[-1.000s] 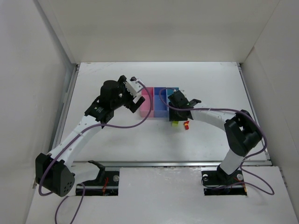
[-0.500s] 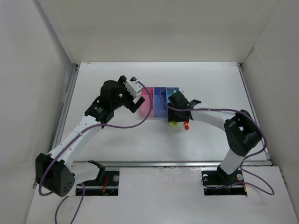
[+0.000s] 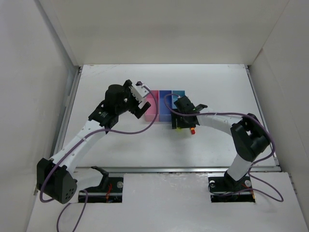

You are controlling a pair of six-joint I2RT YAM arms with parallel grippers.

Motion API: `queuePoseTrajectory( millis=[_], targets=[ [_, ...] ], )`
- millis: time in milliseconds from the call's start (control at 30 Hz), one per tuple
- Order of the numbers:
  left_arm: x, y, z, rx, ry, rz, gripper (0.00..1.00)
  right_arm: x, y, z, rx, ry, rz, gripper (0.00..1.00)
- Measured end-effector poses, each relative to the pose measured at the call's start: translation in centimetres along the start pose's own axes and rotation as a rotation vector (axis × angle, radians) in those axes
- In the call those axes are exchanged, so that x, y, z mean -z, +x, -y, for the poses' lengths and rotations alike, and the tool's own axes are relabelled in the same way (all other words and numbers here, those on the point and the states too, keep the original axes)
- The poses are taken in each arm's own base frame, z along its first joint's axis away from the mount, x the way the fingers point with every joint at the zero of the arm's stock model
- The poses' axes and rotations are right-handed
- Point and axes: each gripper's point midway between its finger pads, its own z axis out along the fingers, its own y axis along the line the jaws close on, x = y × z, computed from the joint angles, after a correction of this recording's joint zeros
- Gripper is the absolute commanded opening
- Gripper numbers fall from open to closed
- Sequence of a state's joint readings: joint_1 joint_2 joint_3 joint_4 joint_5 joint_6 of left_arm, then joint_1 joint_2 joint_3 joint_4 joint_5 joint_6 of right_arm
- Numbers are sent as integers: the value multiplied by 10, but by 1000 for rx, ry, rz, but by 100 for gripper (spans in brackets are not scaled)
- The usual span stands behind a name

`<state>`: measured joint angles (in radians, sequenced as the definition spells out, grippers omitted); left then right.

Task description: Sort the legos into containers by color

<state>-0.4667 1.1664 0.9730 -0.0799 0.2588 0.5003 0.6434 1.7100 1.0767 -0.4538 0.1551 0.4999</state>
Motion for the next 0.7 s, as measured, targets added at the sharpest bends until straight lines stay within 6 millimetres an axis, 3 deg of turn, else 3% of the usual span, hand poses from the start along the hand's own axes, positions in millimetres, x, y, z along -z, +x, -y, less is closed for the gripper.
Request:
queuePoseTrajectory(
  millis=[133,267,500,633,700],
  targets=[
    [0,-1,1,-2,4,4,100,-2,3,-1,8,-6,-14,84],
    [0,-1,1,-2,4,4,100,-2,3,-3,17,-18,-14,75],
    [2,-2,1,-3,1,8,100,-4,-1,-7,26,-26,-13,72],
    [4,0,3,-3,1,9,100,-6,-1,-7,37,-28,-17,54],
    [4,3,4,-2,3,4,100,-7,-3,-8,42,-33,-12,52]
  ],
)
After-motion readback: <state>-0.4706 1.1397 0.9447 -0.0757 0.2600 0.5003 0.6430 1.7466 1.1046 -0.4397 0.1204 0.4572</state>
